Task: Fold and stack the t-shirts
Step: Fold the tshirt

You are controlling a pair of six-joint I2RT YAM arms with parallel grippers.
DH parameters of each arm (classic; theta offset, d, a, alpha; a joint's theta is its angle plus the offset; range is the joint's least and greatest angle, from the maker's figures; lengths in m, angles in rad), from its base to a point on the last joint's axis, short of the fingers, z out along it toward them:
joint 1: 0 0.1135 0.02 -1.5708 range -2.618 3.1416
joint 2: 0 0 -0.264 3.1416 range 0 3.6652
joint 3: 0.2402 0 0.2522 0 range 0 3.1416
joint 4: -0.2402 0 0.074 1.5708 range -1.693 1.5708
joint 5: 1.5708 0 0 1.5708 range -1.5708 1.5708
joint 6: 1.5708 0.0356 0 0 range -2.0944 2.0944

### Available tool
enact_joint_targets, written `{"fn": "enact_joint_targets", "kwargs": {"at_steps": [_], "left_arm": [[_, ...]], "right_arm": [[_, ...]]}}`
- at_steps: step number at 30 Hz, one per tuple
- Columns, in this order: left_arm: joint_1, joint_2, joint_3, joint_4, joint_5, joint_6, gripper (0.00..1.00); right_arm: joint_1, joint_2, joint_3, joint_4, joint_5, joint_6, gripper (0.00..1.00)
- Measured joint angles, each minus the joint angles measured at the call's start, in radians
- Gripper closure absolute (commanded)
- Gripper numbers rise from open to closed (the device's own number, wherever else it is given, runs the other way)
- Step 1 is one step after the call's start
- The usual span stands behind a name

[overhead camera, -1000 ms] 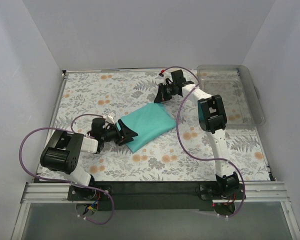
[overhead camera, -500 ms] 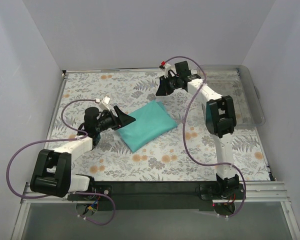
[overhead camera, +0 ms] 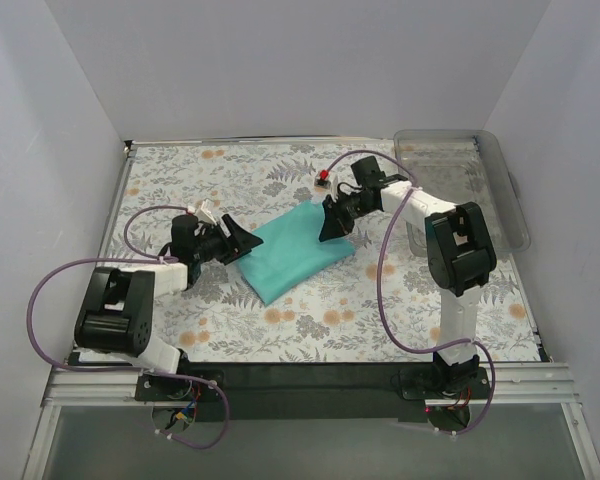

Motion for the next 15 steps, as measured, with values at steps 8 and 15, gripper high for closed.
{"fn": "enact_joint_targets", "kwargs": {"at_steps": [8, 15], "left_arm": [[0.01, 0.14, 0.056, 0.027, -0.014, 0.005, 0.42], [0.021, 0.219, 0.076, 0.068, -0.016, 0.008, 0.42]], "right_arm": [[0.002, 0.015, -0.094, -0.031, 0.064, -0.035, 0.88], [-0.004, 0.061, -0.117, -0.024, 0.089, -0.044, 0.89]]}}
